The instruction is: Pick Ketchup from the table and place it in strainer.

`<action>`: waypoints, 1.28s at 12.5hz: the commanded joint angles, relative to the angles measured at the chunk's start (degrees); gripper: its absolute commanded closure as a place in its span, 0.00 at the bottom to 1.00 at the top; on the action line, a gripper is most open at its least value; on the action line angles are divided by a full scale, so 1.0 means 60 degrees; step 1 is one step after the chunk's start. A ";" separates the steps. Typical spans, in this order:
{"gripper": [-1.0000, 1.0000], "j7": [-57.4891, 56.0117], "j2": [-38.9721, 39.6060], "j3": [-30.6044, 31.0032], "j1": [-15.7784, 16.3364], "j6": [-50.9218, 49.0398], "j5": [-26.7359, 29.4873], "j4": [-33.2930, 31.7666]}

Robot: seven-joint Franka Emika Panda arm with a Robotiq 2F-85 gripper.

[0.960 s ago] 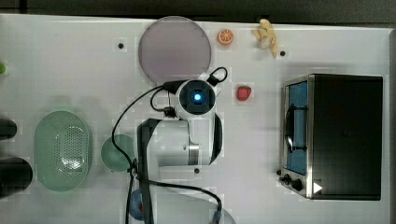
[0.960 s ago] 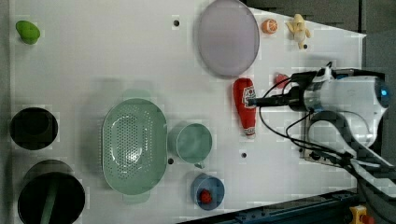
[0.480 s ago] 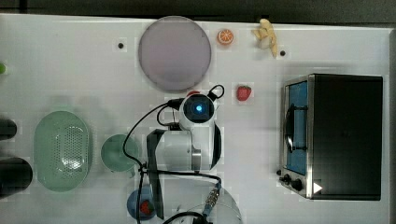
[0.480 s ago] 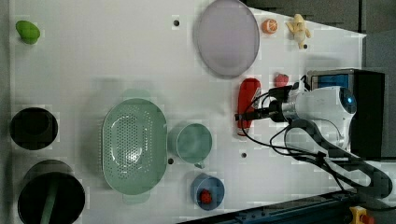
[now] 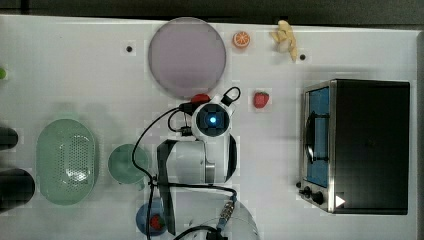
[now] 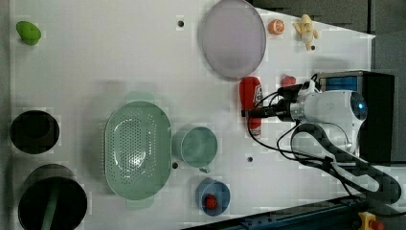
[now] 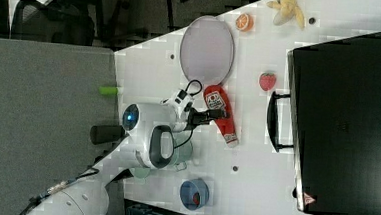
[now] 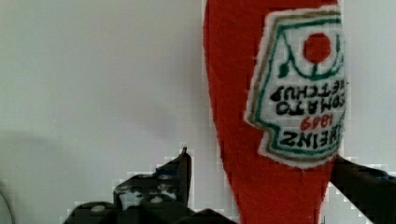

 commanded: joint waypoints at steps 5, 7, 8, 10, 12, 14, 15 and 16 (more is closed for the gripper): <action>0.39 -0.0282 -0.0015 0.0119 -0.0002 0.0179 -0.0002 0.0124; 0.39 -0.0274 -0.0480 0.0139 0.0031 -0.0085 -0.0001 0.0124; 0.39 -0.0128 -0.0813 0.0151 0.0043 -0.0395 0.0004 0.0147; 0.39 0.0403 -0.1675 0.0228 0.0047 -0.1529 0.0008 0.0273; 0.39 0.0452 -0.2679 0.0446 0.0068 -0.2690 0.0017 0.0476; 0.39 0.0530 -0.3612 0.0710 0.0108 -0.3720 0.0021 0.0750; 0.39 0.0757 -0.4030 0.0838 0.0112 -0.4303 0.0022 0.0898; 0.39 0.1098 -0.4411 0.0990 0.0126 -0.4950 0.0023 0.1057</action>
